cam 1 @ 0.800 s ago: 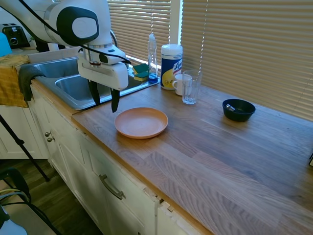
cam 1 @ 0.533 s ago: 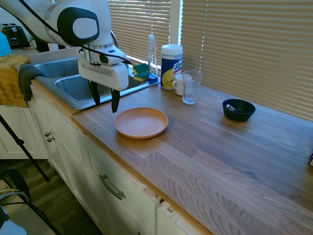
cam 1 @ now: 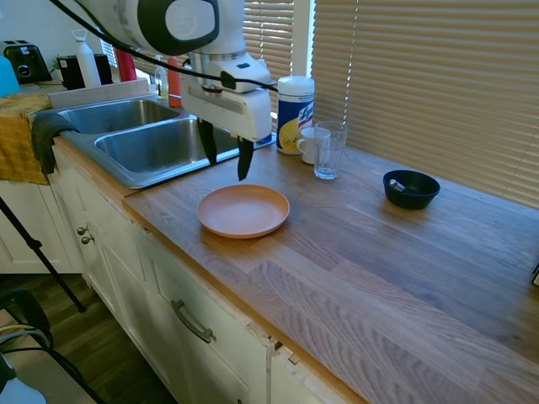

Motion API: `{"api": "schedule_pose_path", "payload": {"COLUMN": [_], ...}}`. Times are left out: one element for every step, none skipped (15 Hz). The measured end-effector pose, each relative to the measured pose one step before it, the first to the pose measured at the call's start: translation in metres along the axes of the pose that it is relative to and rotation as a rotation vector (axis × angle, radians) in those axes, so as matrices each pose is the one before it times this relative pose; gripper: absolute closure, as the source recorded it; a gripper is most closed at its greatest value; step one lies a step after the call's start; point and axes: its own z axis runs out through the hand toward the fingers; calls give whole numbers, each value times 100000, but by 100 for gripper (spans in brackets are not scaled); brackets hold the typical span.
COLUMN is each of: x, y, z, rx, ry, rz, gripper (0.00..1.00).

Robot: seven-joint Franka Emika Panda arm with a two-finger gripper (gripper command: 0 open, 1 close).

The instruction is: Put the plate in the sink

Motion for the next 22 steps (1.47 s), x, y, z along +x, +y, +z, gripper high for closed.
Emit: {"api": "schedule_pose_path", "payload": {"x": [1812,1612,1332,1115,899,685,495,349,334,317,272,181,67,-16,-91,-139,-156,-143,-123,-71,51,106], "y": [812,733,569,476,345,252,170,193,249,282,223,136,-4,-59,-156,-192,-296,-363,-283,-227,-112,-49], "z": [383,651,747,842,880,802,687,593,488,443,454,440,341,222,169,142,131,166,272,358,332,281], "rx": [-118,-121,-70,-172,-44,318,851,1211,1265,1050,594,502,557,608,350,12,-65,161,454,497,252,16], "ry": [-1024,-1416,-1609,-1687,-1759,-1606,-1770,-1827,-1539,-1329,-1153,-1056,-968,-827,-620,-557,-377,-437,-648,-794,-634,-469], "rz": [1333,993,409,-53,-373,-654,-1056,-1344,-1428,-1423,-1282,-1004,-1016,-1007,-931,-872,-682,-621,-569,-595,-283,-226], "gripper": [0,0,0,0,0,0,0,0,0,0,0,0,0,0,100,100,100,100,100,100,100,100]}}
